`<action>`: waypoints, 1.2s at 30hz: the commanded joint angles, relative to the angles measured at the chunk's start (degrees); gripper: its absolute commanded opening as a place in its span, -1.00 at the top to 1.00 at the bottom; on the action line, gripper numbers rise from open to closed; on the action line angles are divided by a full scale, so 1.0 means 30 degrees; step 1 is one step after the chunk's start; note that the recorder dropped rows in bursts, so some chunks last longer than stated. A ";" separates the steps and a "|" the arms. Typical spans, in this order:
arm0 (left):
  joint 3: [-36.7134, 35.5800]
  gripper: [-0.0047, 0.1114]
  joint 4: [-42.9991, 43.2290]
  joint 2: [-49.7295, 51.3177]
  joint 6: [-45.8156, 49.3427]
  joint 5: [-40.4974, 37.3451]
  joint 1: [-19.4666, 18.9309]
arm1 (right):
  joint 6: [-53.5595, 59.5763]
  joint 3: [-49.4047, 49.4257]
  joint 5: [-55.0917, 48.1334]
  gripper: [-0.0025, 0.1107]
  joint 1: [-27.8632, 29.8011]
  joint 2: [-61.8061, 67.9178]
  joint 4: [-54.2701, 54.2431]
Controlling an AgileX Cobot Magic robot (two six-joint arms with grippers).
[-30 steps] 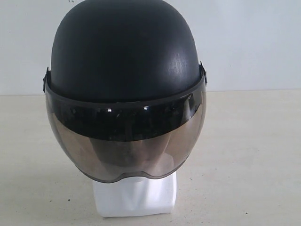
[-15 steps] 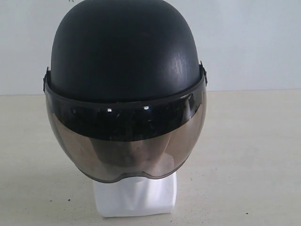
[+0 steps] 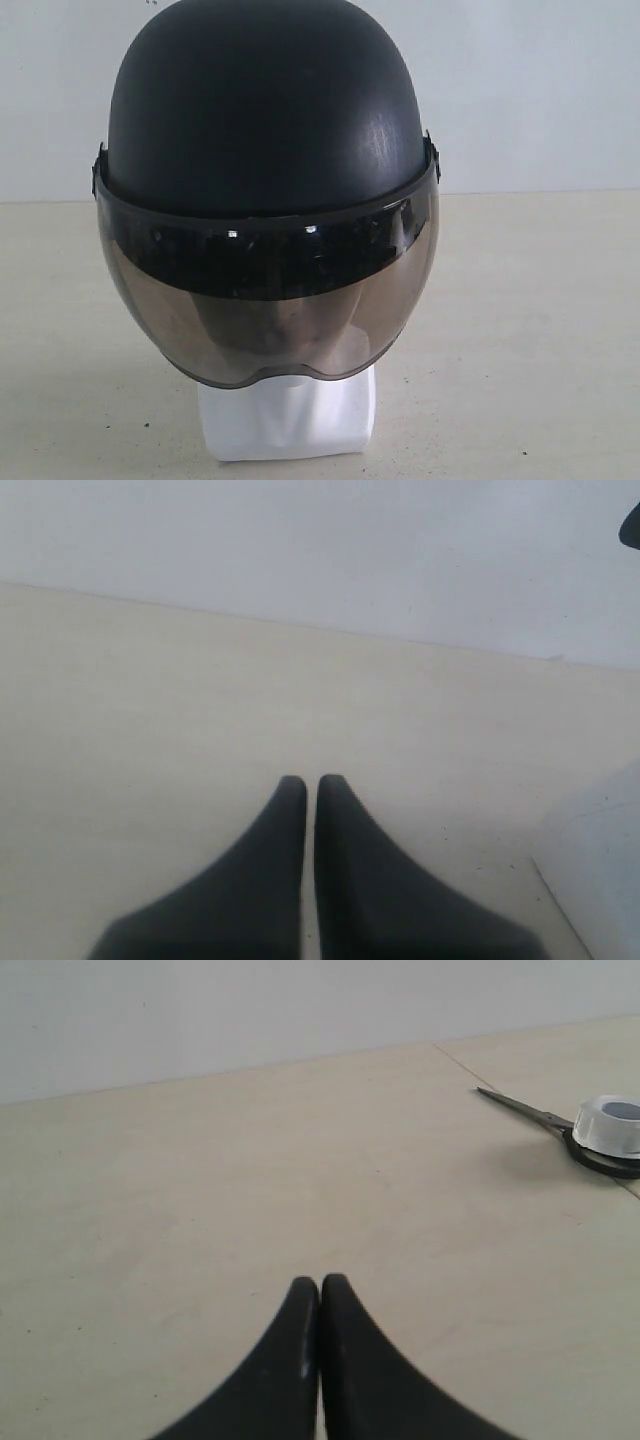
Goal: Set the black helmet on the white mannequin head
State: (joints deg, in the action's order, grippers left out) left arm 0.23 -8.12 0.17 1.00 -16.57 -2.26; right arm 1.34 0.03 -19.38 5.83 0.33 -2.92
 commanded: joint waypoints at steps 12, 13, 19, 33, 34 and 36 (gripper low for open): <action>-0.0076 0.84 -0.0151 -0.0057 0.0066 0.0027 0.0062 | -0.0772 -0.0011 -0.0351 0.96 -0.0110 -0.0109 0.0330; -0.0076 0.84 -0.0151 -0.0057 0.0066 0.0027 0.0062 | -0.0446 -0.0011 -0.0400 0.96 -0.0303 -0.0109 0.0331; -0.0076 0.84 -0.0151 -0.0057 0.0066 0.0027 0.0062 | 0.0095 -0.0011 -0.0443 0.96 -0.2682 -0.0109 0.1120; -0.0076 0.84 -0.0151 -0.0057 0.0066 0.0027 0.0062 | 0.0095 -0.0011 -0.0443 0.96 -0.2491 -0.0109 0.1120; -0.0076 0.84 -0.0151 -0.0057 0.0066 0.0027 0.0062 | 0.0095 -0.0011 -0.0443 0.96 -0.2491 -0.0109 0.1120; -0.0076 0.84 -0.0151 -0.0057 0.0066 0.0027 0.0062 | 0.0095 -0.0011 -0.0443 0.96 -0.2554 -0.0109 0.1120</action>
State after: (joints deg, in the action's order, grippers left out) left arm 0.23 -8.12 0.17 1.00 -16.57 -2.26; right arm 1.27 0.03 -20.65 -1.81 0.30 0.00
